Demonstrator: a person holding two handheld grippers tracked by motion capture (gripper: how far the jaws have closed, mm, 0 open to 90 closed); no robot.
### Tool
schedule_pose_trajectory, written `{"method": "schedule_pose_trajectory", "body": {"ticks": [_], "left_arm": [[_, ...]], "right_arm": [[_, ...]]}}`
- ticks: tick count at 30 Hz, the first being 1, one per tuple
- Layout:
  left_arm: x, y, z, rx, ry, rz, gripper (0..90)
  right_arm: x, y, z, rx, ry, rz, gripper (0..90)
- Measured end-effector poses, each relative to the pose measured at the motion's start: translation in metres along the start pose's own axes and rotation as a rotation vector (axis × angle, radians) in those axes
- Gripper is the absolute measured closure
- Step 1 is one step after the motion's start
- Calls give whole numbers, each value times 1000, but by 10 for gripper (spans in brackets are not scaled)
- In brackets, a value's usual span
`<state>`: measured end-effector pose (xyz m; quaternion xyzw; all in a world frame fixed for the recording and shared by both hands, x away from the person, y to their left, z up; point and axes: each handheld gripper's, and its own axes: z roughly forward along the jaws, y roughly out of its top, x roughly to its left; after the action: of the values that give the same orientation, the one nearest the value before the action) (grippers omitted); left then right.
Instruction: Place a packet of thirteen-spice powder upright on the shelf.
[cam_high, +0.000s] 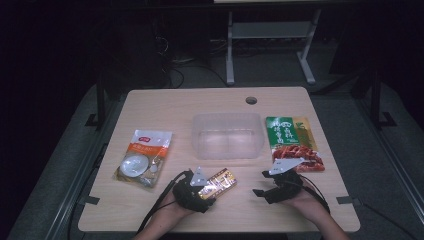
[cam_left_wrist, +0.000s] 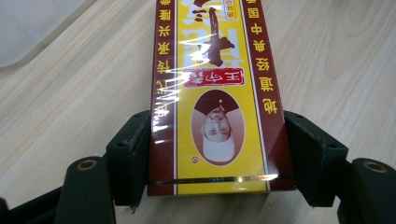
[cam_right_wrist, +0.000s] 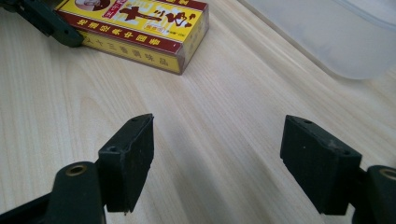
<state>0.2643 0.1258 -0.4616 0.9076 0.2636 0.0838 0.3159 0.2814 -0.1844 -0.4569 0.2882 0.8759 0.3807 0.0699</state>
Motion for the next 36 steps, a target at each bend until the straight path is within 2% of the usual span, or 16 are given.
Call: {"method": "schedule_pose_trajectory", "body": {"ticks": [8, 9, 11, 12, 14, 16, 18, 19, 21, 23, 24, 25, 29, 32, 33, 36], "left_arm": [[4, 0, -1, 5, -20, 20, 319], [7, 0, -1, -1, -45, 19, 320], [10, 0, -2, 3, -58, 16, 320], [13, -1, -4, 0, -74, 27, 320], [16, -1, -6, 5, -81, 41, 320], [21, -1, -13, -20, -99, 65, 320], [24, -1, -17, -37, -101, 69, 320], [26, -1, -22, -67, -111, 73, 320], [28, -2, -26, -71, -117, 89, 320], [32, -4, -32, -100, -122, 83, 320], [36, -5, -36, -105, -129, 97, 320], [41, -8, -43, -137, -147, 89, 320], [51, -12, -55, -180, -185, 90, 320], [53, -13, -58, -196, -200, 98, 320], [53, -14, -61, -205, -218, 109, 320], [53, -15, -64, -215, -241, 113, 320]], "right_arm": [[-1, 0, -1, -1, 5, 3, 242], [-2, 0, -2, -1, 5, 1, 242], [-2, 0, -2, 0, 5, 0, 241], [-3, 1, -3, -3, 5, -1, 232], [-4, 1, -4, -3, 5, 1, 228], [-4, 2, -6, -13, 21, 6, 197], [-5, 3, -7, -20, 28, 11, 179], [-5, 4, -9, -29, 49, 15, 156], [-4, 5, -11, -43, 59, 17, 154], [-4, 6, -10, -44, 80, 15, 152], [-4, 6, -10, -44, 80, 15, 152], [-3, 6, -8, -46, 97, -1, 152], [-5, 12, -8, -65, 144, -17, 159], [-5, 15, -7, -75, 164, -28, 159], [-5, 20, -6, -74, 188, -51, 159], [-5, 25, -5, -83, 209, -68, 159]]}}
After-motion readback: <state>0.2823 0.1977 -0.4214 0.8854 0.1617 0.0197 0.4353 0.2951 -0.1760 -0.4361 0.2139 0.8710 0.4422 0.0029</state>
